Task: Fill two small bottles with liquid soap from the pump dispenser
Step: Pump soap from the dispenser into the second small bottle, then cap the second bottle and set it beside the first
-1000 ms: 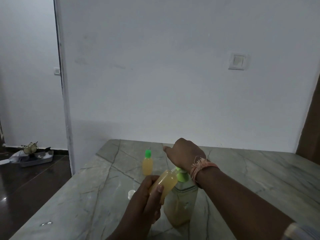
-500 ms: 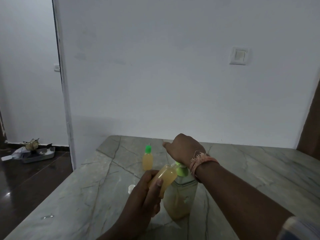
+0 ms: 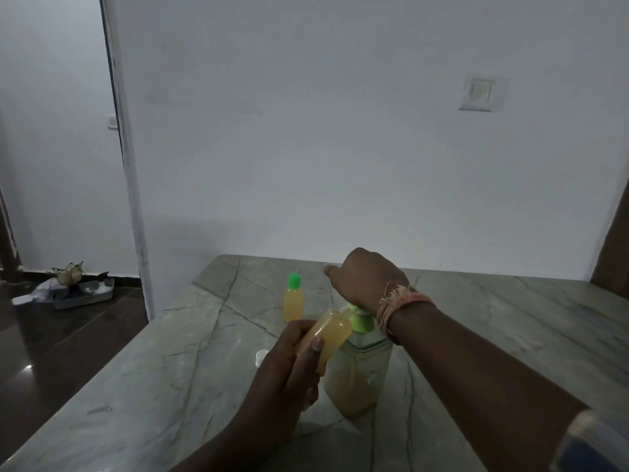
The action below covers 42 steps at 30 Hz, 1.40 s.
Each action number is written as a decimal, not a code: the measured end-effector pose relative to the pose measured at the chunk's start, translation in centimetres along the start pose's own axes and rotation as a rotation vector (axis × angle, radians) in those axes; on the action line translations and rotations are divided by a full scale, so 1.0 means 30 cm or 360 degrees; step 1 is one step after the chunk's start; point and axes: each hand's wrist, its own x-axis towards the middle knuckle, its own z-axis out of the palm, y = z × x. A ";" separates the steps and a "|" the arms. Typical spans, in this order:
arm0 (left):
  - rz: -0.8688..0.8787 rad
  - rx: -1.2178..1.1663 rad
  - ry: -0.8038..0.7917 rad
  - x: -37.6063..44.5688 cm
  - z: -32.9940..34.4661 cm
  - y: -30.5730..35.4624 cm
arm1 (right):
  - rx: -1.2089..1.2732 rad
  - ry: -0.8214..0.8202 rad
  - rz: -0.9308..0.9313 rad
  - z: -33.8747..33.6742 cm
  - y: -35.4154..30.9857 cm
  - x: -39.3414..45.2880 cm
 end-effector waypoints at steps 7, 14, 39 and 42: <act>0.0020 -0.0035 -0.0023 0.001 0.004 0.001 | -0.0063 -0.0007 -0.0062 -0.016 -0.014 0.012; 0.0039 -0.0081 -0.0011 0.000 0.007 0.002 | 0.0083 -0.0003 0.0009 0.008 0.022 0.014; -0.0022 -0.0004 0.0782 0.044 -0.151 -0.005 | 0.0487 0.0178 -0.0458 0.099 -0.270 -0.202; -0.0028 0.0032 0.0965 0.048 -0.177 -0.012 | 0.0568 0.0038 -0.0402 0.221 -0.247 -0.225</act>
